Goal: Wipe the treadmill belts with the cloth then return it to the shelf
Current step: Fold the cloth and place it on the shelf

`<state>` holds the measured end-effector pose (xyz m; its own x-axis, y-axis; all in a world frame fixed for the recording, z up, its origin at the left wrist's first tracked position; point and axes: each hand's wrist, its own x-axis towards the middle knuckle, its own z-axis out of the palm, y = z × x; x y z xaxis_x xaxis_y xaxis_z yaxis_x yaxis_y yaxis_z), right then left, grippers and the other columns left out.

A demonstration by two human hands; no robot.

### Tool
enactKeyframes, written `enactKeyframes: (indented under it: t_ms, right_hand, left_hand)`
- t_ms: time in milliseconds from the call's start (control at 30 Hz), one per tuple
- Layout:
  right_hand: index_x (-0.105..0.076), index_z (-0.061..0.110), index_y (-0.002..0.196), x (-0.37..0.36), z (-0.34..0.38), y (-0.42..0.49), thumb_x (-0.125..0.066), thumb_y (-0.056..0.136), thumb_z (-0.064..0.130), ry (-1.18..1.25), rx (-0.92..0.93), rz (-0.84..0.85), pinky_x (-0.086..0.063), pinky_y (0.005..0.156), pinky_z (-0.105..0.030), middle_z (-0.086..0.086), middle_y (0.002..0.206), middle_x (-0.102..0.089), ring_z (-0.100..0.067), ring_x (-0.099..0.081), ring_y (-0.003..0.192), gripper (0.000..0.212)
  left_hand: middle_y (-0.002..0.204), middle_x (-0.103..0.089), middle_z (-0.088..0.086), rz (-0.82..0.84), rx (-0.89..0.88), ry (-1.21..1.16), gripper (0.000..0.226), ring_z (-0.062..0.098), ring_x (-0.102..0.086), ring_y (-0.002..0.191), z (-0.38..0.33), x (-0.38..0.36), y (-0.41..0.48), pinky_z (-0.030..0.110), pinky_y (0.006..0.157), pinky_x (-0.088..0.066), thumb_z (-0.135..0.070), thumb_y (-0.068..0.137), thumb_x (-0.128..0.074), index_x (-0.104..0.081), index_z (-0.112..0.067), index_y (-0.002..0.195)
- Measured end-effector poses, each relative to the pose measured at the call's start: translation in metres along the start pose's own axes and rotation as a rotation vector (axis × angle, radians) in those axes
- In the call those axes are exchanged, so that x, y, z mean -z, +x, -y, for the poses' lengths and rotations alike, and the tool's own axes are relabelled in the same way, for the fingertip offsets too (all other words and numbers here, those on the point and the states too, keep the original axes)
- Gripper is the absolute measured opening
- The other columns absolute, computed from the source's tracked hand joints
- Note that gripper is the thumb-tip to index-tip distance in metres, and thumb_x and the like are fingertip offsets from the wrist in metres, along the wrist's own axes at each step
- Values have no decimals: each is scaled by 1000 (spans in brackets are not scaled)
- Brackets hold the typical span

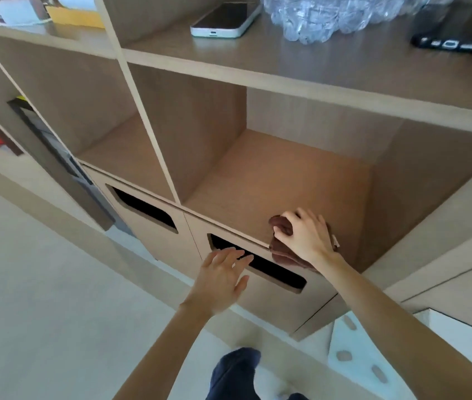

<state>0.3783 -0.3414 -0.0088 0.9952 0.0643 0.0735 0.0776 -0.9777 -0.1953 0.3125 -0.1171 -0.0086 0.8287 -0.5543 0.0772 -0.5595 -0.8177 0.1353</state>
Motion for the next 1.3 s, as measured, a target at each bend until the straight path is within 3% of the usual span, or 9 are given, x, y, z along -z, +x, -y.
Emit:
enactKeyframes:
  t_ms: [67, 200, 400, 600, 800, 1033, 1100, 1200, 1300]
  right_hand:
    - [-59, 25, 112, -7, 3, 14, -48, 87, 50, -19, -59, 8, -38, 86, -40, -4, 105, -59, -27, -52, 102, 37]
    - [-56, 25, 119, -24, 10, 29, -46, 89, 54, -27, -223, 26, -36, 90, -40, -4, 115, -55, -27, -47, 110, 43]
    - [-44, 31, 136, -27, 6, 14, -44, 93, 53, 196, -336, 10, -27, 99, -45, -3, 125, -42, -24, -34, 118, 48]
    - [-70, 15, 109, -11, -15, -29, -65, 87, 16, 128, -208, -162, -47, 80, -45, -6, 108, -62, -30, -59, 99, 22]
    - [-71, 14, 109, -17, 1, -44, -71, 82, 16, 93, -361, -195, -51, 75, -42, -9, 96, -65, -32, -63, 87, 27]
    - [-70, 25, 98, 1, -6, -22, -58, 91, 29, 195, -484, -111, -44, 83, -35, 6, 90, -60, -17, -50, 99, 16]
    - [-67, 24, 109, 5, -10, -8, -57, 92, 29, 232, -544, -85, -46, 85, -36, 2, 104, -62, -19, -53, 104, 20]
    - [-50, 22, 133, 2, -14, 7, -52, 94, 37, 268, -599, 197, -43, 97, -40, -6, 130, -54, -26, -50, 120, 41]
    - [-44, 23, 138, -5, -12, 7, -42, 98, 41, 228, -547, 279, -36, 104, -43, -8, 135, -49, -27, -41, 127, 44]
  left_hand:
    - [117, -65, 2, -42, -88, 5, 38, 21, -60, 111, 20, 4, 23, 38, 95, -46, -28, 82, -66, -63, -19, 119]
    - [109, -67, 5, -53, -176, -16, 37, 25, -62, 104, 54, 3, 66, 40, 89, -51, -22, 79, -69, -65, -15, 115]
    - [131, -50, 2, 103, -331, -30, 42, 22, -41, 126, 76, -11, 109, 35, 106, -32, -29, 94, -42, -45, -21, 135]
    - [141, -43, -4, 59, -393, -157, 43, 17, -38, 129, 68, -23, 132, 32, 106, -29, -31, 97, -37, -40, -23, 139]
    - [154, -22, -10, 114, -464, -198, 44, 12, -29, 136, 47, -41, 140, 32, 105, -30, -32, 98, -36, -37, -24, 141]
    - [154, -21, -13, 147, -471, -162, 40, 12, -31, 135, 58, -46, 148, 33, 105, -27, -36, 97, -37, -42, -27, 136]
    - [152, -26, -12, 153, -486, -165, 39, 14, -38, 130, 60, -44, 150, 31, 105, -25, -36, 96, -43, -46, -25, 133]
    - [150, -29, -13, 163, -480, -168, 37, 14, -42, 125, 66, -42, 151, 28, 103, -24, -36, 92, -51, -49, -25, 128]
    - [150, -28, -14, 187, -468, -190, 40, 14, -44, 124, 68, -43, 150, 29, 105, -25, -37, 90, -55, -48, -24, 127]
